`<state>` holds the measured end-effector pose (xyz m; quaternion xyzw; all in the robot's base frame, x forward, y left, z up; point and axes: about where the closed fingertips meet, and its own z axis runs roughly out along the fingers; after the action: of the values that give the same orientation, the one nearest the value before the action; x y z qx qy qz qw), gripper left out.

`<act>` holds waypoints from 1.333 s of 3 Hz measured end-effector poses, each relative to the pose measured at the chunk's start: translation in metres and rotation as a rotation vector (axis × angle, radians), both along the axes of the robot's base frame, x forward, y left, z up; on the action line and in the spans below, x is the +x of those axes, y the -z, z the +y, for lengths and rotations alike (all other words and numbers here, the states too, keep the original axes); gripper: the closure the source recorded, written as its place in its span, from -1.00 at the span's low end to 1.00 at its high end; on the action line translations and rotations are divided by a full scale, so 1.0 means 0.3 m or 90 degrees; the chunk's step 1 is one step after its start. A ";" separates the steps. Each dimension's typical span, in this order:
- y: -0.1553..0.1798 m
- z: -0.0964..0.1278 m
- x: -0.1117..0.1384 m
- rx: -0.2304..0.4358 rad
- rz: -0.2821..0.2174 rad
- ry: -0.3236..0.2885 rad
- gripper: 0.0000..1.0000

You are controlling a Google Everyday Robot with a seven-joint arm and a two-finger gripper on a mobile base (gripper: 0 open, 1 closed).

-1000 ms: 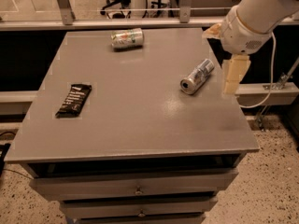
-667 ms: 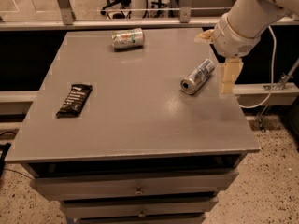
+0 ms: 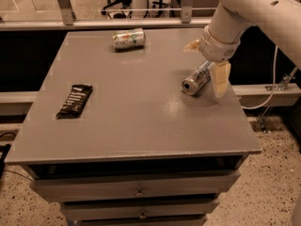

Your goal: Move redbull can near rxbar chocolate

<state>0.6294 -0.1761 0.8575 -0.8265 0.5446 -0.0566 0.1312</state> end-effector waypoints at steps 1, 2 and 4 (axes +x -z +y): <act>0.046 0.021 0.042 -0.014 0.018 -0.024 -0.55; 0.050 0.043 0.052 -0.010 0.023 -0.032 -0.06; -0.037 0.143 -0.040 0.035 0.019 -0.045 0.98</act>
Offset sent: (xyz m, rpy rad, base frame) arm 0.0175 0.0184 -0.0111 -0.0105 0.0429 0.0623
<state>0.6175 -0.1331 0.8687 -0.8422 0.5181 -0.0244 0.1474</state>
